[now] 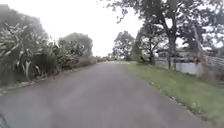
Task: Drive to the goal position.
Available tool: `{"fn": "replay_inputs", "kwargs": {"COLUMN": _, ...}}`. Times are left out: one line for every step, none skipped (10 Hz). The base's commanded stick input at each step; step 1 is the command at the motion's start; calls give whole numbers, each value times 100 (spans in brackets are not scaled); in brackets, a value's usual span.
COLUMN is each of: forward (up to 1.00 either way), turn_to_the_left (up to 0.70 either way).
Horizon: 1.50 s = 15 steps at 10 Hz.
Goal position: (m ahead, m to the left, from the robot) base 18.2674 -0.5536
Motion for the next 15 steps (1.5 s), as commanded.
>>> {"fn": "replay_inputs", "kwargs": {"forward": 100, "turn_to_the_left": 0}}
{"fn": "replay_inputs", "kwargs": {"forward": 100, "turn_to_the_left": 0}}
{"fn": "replay_inputs", "kwargs": {"forward": 100, "turn_to_the_left": 0}}
{"fn": "replay_inputs", "kwargs": {"forward": 100, "turn_to_the_left": 0}}
{"fn": "replay_inputs", "kwargs": {"forward": 100, "turn_to_the_left": 0}}
{"fn": "replay_inputs", "kwargs": {"forward": 100, "turn_to_the_left": 0}}
{"fn": "replay_inputs", "kwargs": {"forward": 100, "turn_to_the_left": 0}}
{"fn": "replay_inputs", "kwargs": {"forward": 100, "turn_to_the_left": 0}}
{"fn": "replay_inputs", "kwargs": {"forward": 100, "turn_to_the_left": 0}}
{"fn": "replay_inputs", "kwargs": {"forward": 100, "turn_to_the_left": 0}}
{"fn": "replay_inputs", "kwargs": {"forward": 100, "turn_to_the_left": 0}}
{"fn": "replay_inputs", "kwargs": {"forward": 100, "turn_to_the_left": 0}}
{"fn": "replay_inputs", "kwargs": {"forward": 100, "turn_to_the_left": 0}}
{"fn": "replay_inputs", "kwargs": {"forward": 100, "turn_to_the_left": 0}}
{"fn": "replay_inputs", "kwargs": {"forward": 100, "turn_to_the_left": 0}}
